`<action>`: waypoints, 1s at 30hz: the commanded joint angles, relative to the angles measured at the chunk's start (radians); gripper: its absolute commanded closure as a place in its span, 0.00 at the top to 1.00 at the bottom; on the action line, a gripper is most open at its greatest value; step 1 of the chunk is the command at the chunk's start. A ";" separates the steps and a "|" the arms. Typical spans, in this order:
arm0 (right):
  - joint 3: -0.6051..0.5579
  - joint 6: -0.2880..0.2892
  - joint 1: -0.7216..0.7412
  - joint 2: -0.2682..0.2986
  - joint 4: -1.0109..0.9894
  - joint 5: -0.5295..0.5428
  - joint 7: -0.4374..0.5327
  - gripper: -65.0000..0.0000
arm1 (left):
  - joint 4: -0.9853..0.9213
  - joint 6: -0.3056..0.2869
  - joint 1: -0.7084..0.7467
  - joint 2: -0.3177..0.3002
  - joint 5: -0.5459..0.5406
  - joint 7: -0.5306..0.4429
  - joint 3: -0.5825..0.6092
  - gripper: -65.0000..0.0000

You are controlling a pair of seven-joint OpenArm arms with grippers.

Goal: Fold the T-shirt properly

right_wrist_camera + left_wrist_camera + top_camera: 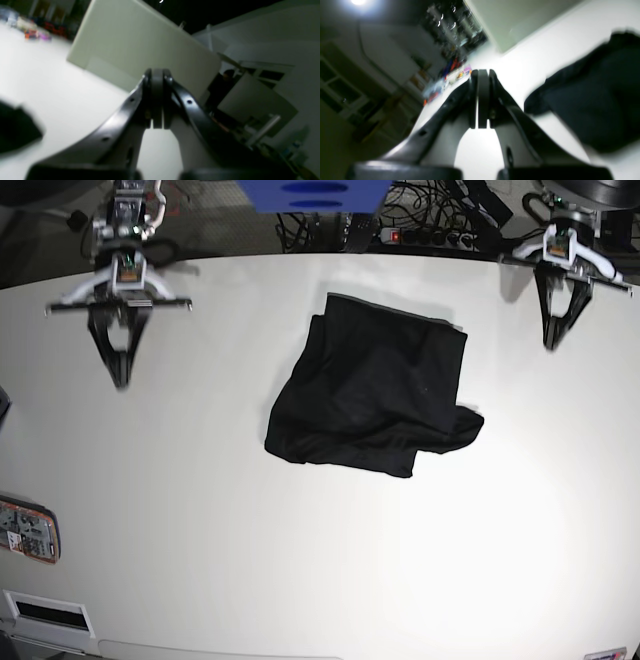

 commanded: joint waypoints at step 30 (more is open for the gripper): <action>0.021 -0.011 -0.172 0.012 -1.357 -0.473 0.278 0.00 | -1.645 0.011 -0.450 -0.171 0.230 -0.002 0.399 0.00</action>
